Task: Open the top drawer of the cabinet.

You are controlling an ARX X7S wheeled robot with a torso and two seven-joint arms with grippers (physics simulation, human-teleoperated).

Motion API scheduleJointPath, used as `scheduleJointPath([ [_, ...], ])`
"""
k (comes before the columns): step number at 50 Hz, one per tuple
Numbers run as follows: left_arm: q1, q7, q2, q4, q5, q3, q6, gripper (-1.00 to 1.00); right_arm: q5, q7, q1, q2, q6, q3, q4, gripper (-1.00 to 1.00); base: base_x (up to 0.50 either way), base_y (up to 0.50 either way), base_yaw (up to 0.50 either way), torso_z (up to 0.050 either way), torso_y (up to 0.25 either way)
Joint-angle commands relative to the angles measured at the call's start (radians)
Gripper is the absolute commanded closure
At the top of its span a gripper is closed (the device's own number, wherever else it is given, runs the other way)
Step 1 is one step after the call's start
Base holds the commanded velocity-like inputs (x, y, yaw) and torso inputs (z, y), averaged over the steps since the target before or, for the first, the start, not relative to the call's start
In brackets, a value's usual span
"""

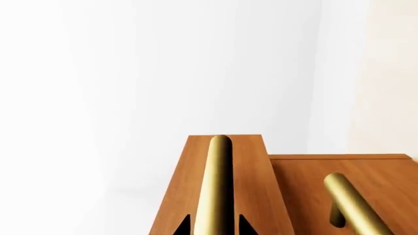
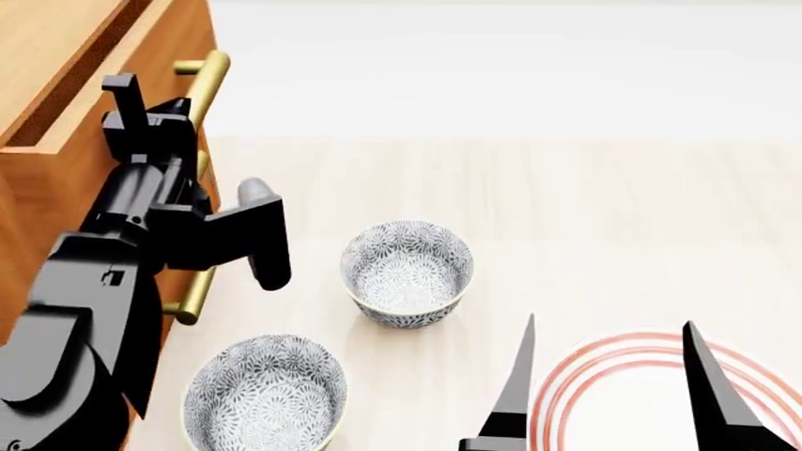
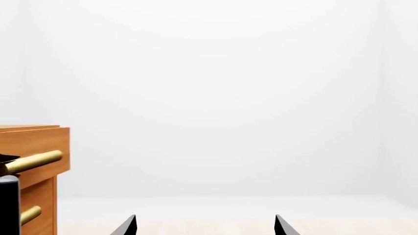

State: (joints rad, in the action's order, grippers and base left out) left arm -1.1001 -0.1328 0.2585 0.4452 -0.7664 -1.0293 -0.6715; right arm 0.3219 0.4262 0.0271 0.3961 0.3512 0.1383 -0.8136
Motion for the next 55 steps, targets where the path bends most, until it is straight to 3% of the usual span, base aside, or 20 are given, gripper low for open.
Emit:
scheduleJointPath([
  [1,0.045,-0.07,-0.061,-0.102,0.061,0.005,-0.081,1.0,-0.018,-0.02,0.019,-0.014,-0.013,-0.025,-0.025,-1.0,0.0,0.0,0.0,0.0,0.01],
  [30,0.054,-0.107,-0.132,-0.162,0.059,-0.01,-0.144,1.0,-0.003,-0.002,0.021,-0.001,-0.004,-0.027,-0.045,-1.0,-0.01,0.0,0.0,0.0,0.001],
  [49,0.043,-0.097,-0.138,-0.141,0.064,-0.011,-0.148,1.0,0.003,0.002,0.02,0.005,-0.016,-0.026,-0.037,-1.0,-0.01,0.0,0.0,0.0,0.002],
  [50,0.042,-0.096,-0.141,-0.135,0.066,-0.01,-0.148,-1.0,0.005,0.005,0.016,0.006,-0.007,-0.025,-0.044,-1.0,-0.01,0.0,0.0,0.0,0.0],
  [55,0.042,-0.094,-0.145,-0.137,0.072,-0.008,-0.146,-1.0,0.009,0.006,0.017,0.007,-0.009,-0.026,-0.042,-1.0,0.0,0.0,0.0,0.0,0.0],
])
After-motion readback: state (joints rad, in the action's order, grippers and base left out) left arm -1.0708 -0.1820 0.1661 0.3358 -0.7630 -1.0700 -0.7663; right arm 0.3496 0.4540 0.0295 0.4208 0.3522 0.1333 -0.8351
